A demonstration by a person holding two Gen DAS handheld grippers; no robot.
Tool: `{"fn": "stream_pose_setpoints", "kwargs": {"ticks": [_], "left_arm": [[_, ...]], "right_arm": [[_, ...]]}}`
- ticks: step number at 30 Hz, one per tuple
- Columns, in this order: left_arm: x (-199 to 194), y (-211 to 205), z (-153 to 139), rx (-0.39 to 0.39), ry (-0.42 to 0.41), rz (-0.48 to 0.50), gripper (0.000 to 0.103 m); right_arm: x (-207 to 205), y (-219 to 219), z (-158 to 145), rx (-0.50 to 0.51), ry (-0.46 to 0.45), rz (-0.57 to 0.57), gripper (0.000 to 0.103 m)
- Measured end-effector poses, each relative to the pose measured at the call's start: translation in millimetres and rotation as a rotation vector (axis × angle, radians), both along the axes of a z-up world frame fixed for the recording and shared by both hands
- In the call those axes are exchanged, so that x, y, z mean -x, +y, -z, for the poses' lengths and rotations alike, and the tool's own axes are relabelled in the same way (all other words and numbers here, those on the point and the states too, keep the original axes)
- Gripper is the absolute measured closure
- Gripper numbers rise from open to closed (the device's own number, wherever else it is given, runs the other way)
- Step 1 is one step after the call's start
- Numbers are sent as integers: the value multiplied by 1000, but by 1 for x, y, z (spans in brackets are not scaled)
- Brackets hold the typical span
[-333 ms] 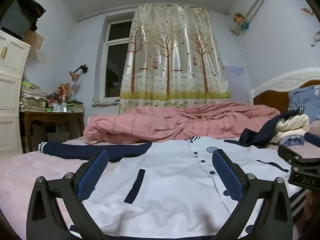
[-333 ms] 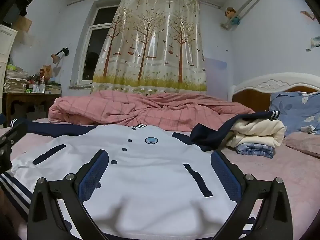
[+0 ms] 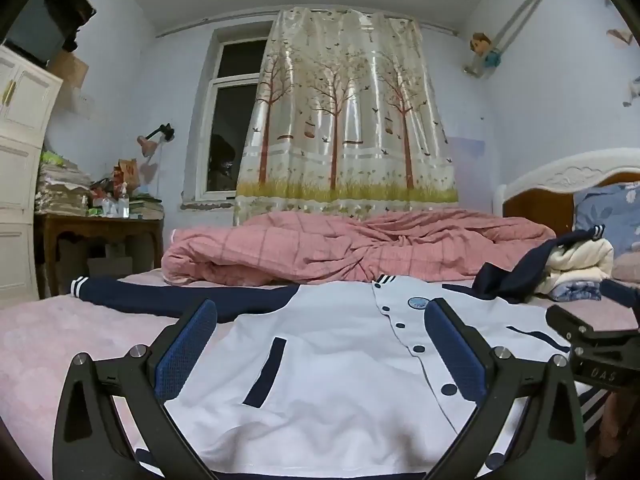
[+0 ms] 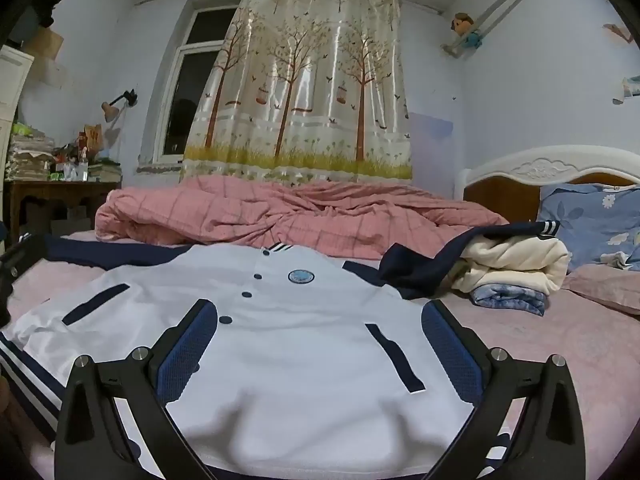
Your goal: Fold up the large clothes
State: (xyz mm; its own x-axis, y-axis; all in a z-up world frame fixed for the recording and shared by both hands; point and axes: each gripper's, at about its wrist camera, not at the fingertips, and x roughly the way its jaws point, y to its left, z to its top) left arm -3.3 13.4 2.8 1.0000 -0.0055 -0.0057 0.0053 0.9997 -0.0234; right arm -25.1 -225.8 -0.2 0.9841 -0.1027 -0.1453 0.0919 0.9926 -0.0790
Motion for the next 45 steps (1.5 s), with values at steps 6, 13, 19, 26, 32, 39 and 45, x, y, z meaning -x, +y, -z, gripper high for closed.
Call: {"fn": "stream_pose_setpoints", "kwargs": {"ticks": [6,13,19,26,32,39,45], "left_arm": [[-4,1,0,4,47,-8,0],[-15,-15,8,-48,81,43,0],[-6,-21,8,-76,50,19,0],[-5,-20,6,-92,34,9,0],[-6,-18,5,-87,36,1,0],[-7,-15,5,-92,35,1,0],[-7,-17,7,-87,28,-9,0]], "right_arm": [[-11,-4,10,-14,34,-2,0],[-12,-5,8,-16,36,-10,0],[-13,-5,6,-8,28,-4,0],[-10,-3,3,-10,25,-1,0],[-6,-4,2,-20,25,9,0],[-5,-5,6,-16,25,57,0],[-5,-5,6,-15,21,63,0]]}}
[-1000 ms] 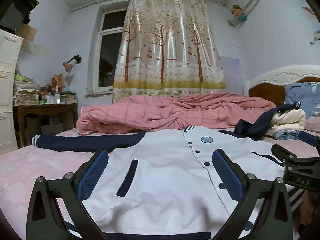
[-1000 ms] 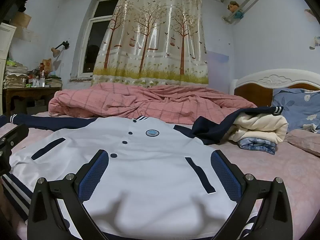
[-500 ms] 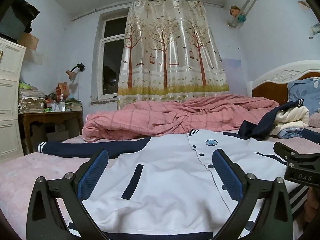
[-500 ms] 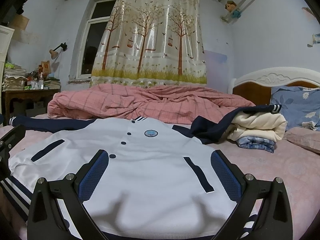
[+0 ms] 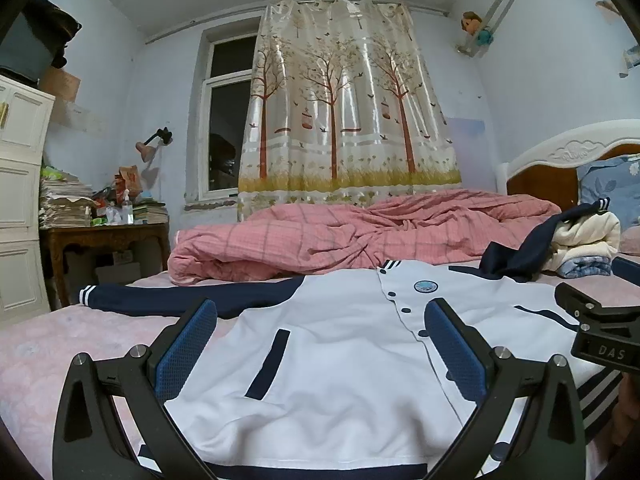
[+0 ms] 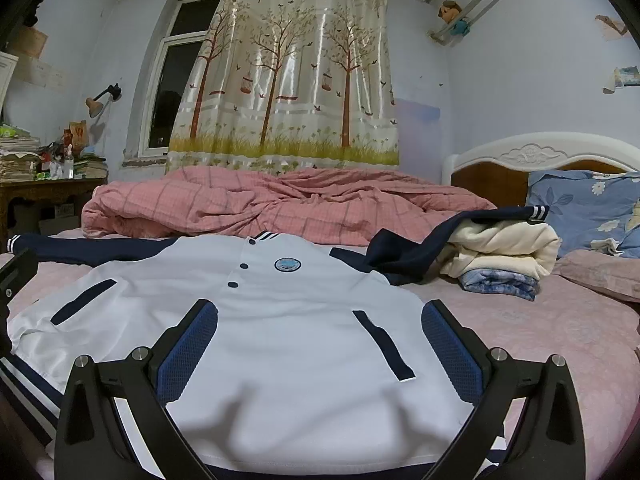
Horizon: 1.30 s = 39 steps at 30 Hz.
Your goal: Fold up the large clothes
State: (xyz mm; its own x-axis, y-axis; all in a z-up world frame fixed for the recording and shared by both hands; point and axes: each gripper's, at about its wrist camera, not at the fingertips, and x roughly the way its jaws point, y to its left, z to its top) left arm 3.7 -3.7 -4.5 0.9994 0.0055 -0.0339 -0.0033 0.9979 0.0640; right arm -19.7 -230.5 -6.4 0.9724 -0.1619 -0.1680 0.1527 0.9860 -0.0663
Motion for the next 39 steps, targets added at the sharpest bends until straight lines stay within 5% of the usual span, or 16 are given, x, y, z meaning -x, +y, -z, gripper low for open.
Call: {"fn": "stream_pose_setpoints", "kwargs": {"ticks": [39], "left_arm": [[25,-9,5,-34,-67,-23,0]], "right_arm": [[4,4,2,23,5,-5,0]]}}
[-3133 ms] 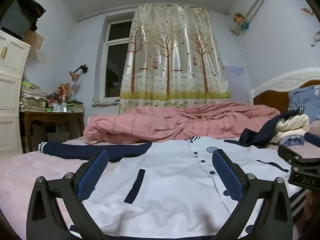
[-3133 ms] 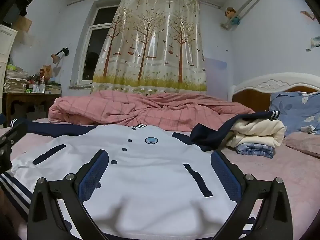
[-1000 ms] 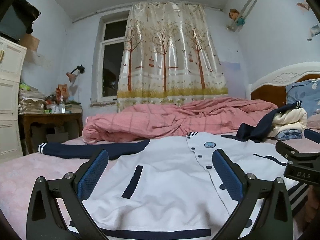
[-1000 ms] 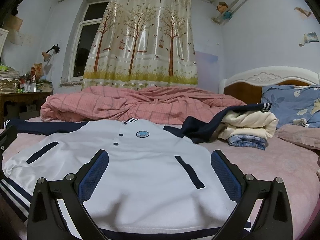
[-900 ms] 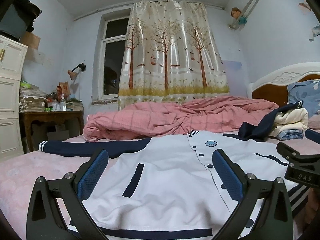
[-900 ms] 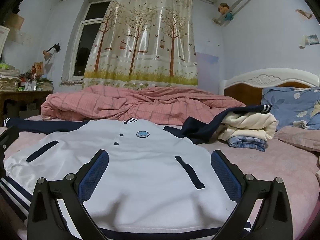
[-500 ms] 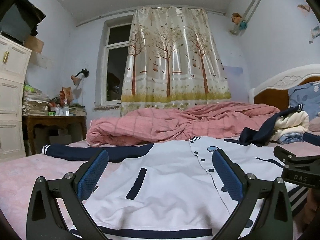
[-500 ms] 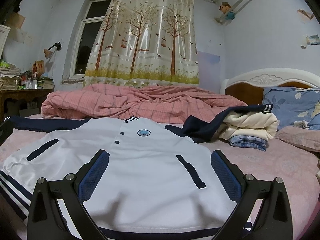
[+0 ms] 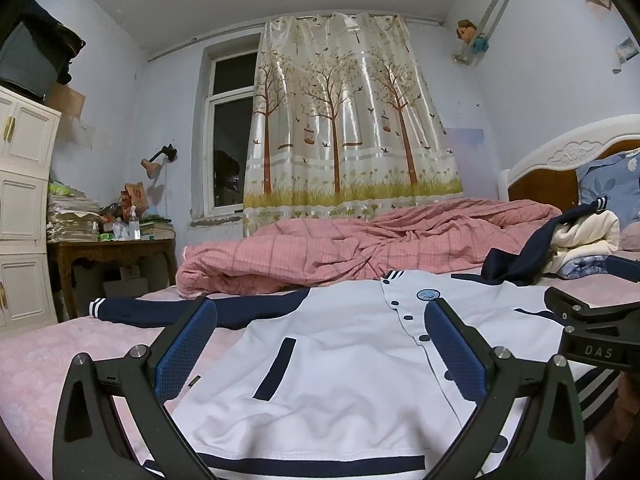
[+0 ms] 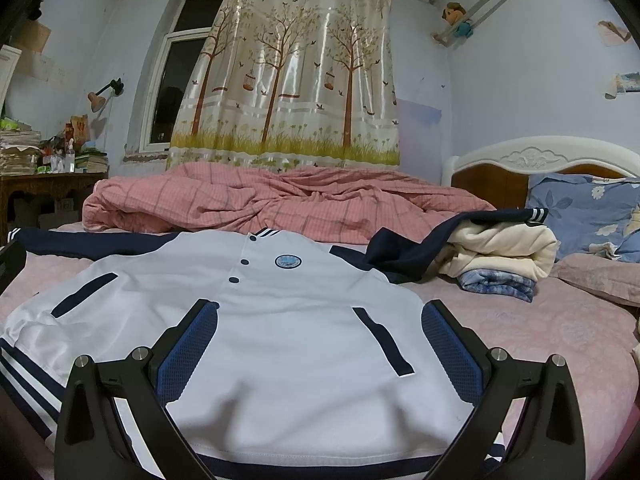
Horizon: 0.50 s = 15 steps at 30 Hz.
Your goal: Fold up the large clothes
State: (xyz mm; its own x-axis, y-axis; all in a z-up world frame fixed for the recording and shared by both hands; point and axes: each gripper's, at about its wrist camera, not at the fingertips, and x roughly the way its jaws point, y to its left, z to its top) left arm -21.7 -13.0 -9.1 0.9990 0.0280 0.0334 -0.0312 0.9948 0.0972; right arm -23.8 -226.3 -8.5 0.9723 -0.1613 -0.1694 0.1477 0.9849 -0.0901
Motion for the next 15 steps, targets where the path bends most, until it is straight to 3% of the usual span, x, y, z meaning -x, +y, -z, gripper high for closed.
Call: {"fn": "stream_pose_setpoints", "kwargs": {"ticks": [8,15], "left_arm": [[-1,5,-1,6,-7,-12,0],[-10,10,-1,45,39,-8,0]], "right_arm": [[0,-1,-1,5,-9,4,0],[0,2,2,18,-6,22,0]]}}
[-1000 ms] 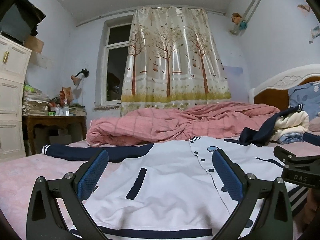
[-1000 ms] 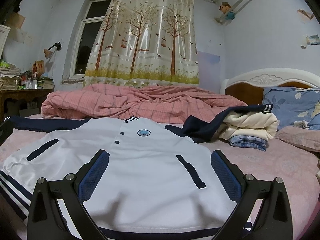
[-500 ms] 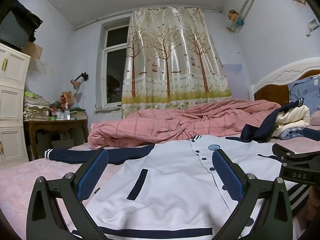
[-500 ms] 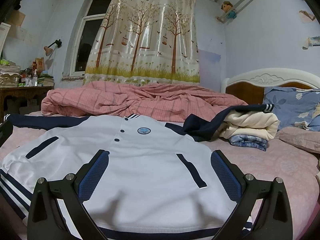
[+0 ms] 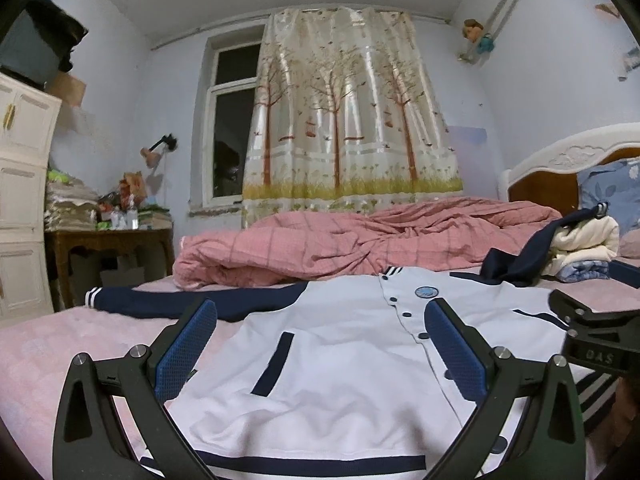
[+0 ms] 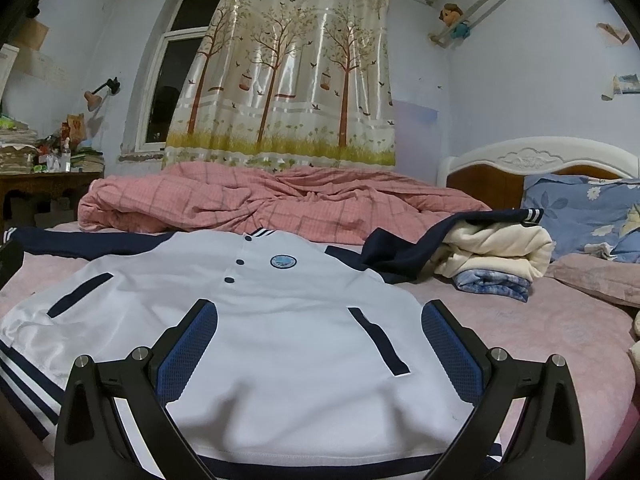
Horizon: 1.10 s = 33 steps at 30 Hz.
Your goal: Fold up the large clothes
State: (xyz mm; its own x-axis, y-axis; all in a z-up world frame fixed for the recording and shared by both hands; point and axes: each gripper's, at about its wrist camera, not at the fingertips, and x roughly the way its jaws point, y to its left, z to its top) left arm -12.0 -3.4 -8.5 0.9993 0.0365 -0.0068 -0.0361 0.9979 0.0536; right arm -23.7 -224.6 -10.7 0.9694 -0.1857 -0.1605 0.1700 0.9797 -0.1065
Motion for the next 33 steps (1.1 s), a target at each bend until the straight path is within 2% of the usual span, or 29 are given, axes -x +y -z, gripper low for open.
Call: {"fn": "stream_pose_setpoints", "kwargs": {"ticks": [7,9,12,16,21,25,28,31,33], "left_arm": [[2,-5,-1,-17,-5,22,0],[4,-5,-3,-18,-3,42,6],[8,-4,-5,-11,-13,21,7],[16,1,-12,18,38,43,7],[48,3,-17,-63,28,45,7],[68,9,-16,-57,34,68,6],[78,8,-8,-78,38,58,6],[83,7,6,-102,75,75,6],[81,5,17,-130,117,80,6]], "right_arm": [[0,2,-1,2,20,-8,0],[1,0,-3,-12,17,-6,0],[6,-9,-7,-52,-8,16,0],[15,-20,-12,-110,82,-33,0],[39,-20,-13,-85,117,-67,0],[54,-20,-10,-99,137,-119,0],[66,-17,-5,-54,122,-117,1],[75,-14,1,-16,139,-148,1],[77,-13,8,2,184,-186,3]]}}
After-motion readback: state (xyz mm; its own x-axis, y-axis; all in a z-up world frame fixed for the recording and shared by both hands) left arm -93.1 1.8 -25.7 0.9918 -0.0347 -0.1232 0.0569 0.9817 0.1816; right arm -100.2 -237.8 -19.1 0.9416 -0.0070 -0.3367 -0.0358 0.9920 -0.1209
